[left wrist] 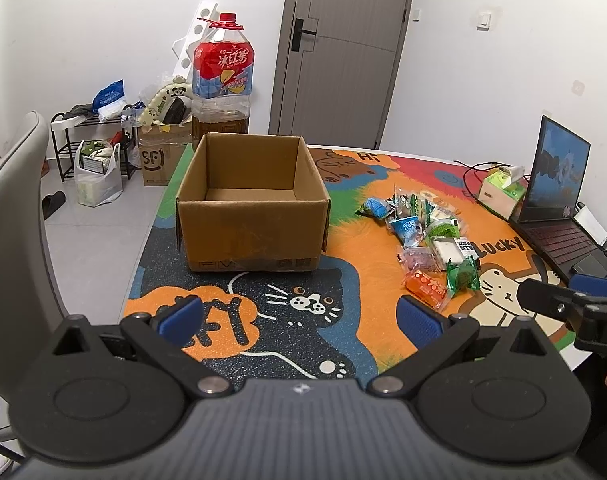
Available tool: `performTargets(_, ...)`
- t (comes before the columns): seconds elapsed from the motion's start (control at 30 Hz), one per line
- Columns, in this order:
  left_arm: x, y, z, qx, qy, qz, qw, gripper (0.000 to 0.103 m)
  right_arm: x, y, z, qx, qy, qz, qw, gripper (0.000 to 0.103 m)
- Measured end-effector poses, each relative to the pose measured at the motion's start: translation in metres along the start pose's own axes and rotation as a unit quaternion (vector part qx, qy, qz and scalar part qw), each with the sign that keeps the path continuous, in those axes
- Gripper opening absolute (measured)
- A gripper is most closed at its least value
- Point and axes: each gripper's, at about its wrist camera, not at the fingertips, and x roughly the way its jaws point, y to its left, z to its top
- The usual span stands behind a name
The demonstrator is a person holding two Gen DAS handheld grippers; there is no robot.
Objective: Organize snacks
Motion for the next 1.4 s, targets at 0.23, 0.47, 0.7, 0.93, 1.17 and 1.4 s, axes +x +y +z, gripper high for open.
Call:
performTargets(0.23,-0.0005,0.0006,-0.0003,0.0,-0.001,0.0,1.0,0.102,0.0005,-0.0003,-0.0001,0.001,-0.001,-0.001,1.0,0.103)
performTargets(0.47,-0.0013,0.0013,-0.0003,-0.001,-0.003,0.001,1.0,0.102,0.0003,-0.0009,-0.0009,0.002,-0.002,0.0,1.0,0.103)
performTargets(0.7,-0.0016,0.0019,-0.0003,-0.002,-0.003,-0.001,1.0,0.102,0.0,-0.0009,-0.0014,0.001,-0.004,0.001,1.0,0.103)
performTargets(0.93,-0.0018,0.0017,0.0002,-0.002,-0.005,-0.001,1.0,0.102,-0.0003,-0.0005,-0.0018,0.001,-0.004,0.0,1.0,0.103)
performTargets(1.17,-0.0017,0.0014,0.0015,-0.002,-0.006,-0.001,1.0,0.102,-0.0035,-0.0017,-0.0008,0.006,-0.009,0.001,1.0,0.103)
performTargets(1.4,-0.0017,0.001,0.0029,-0.003,-0.006,-0.002,1.0,0.102,-0.0038,-0.0054,0.0,0.011,-0.02,0.004,1.0,0.103)
